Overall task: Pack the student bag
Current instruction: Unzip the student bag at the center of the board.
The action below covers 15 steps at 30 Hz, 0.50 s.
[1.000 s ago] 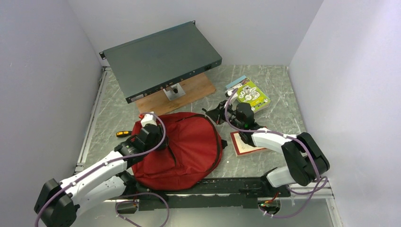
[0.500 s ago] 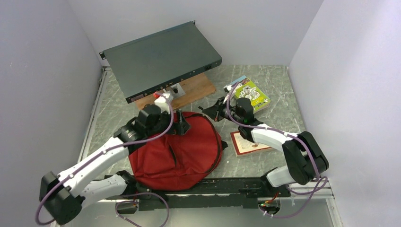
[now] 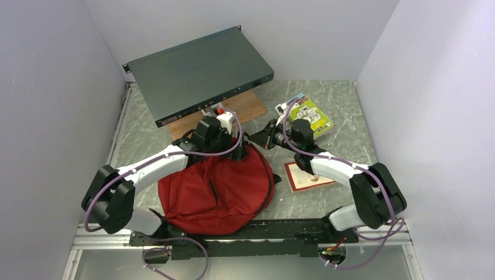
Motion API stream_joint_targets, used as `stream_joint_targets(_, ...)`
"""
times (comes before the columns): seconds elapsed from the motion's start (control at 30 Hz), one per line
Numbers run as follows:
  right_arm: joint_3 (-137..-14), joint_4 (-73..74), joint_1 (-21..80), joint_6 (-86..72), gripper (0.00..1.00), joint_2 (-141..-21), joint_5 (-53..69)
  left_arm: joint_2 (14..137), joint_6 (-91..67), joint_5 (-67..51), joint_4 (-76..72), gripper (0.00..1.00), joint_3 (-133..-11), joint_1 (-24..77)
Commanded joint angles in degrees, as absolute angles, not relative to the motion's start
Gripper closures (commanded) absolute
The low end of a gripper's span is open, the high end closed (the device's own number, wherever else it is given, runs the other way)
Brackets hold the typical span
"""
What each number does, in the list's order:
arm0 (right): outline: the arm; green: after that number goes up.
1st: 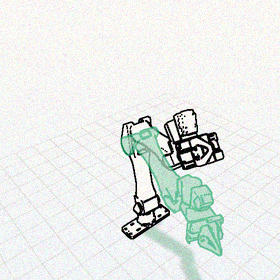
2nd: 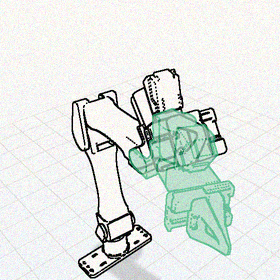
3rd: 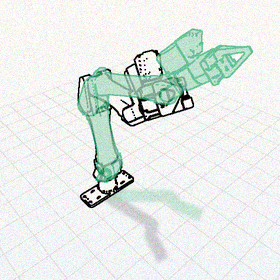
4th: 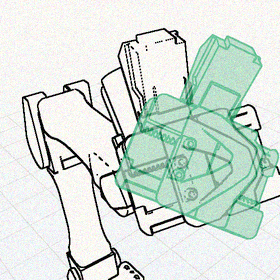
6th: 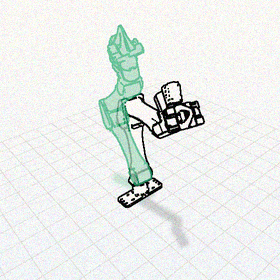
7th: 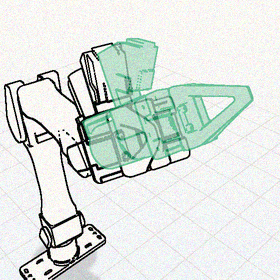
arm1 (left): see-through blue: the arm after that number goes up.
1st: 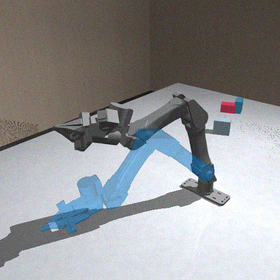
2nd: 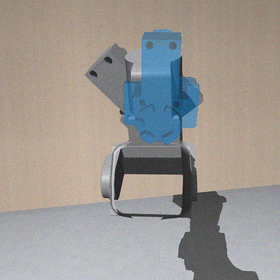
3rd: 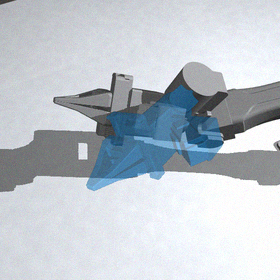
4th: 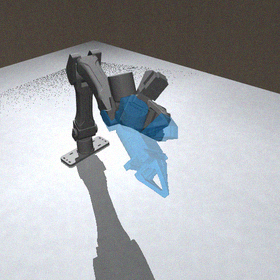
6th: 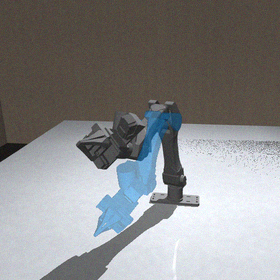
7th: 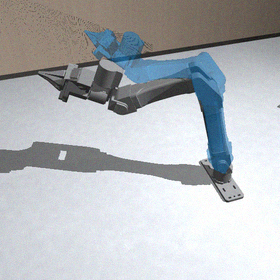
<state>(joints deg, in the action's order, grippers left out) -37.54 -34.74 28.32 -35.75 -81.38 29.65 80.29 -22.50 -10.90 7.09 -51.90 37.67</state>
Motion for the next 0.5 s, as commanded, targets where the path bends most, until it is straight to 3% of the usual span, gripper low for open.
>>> stream_joint_targets(0.0,-38.3,-39.4,28.1,-37.5,1.0,-78.4,32.0,81.1,-20.5,-14.2,-1.2,0.02,-51.4,37.3)
stream_joint_targets(0.17,-38.1,-40.5,28.1,-38.9,1.0,-78.8,32.7,85.4,-21.9,-12.6,-0.1,0.08,-54.9,37.1)
stream_joint_targets(0.27,-38.3,-40.8,28.1,-40.0,1.0,-79.3,33.2,86.8,-23.0,-14.4,-1.2,0.17,-55.3,37.1)
stream_joint_targets(0.47,-38.3,-41.0,28.1,-41.5,1.0,-79.6,34.2,86.5,-24.6,-12.2,-4.3,0.52,-53.8,36.7)
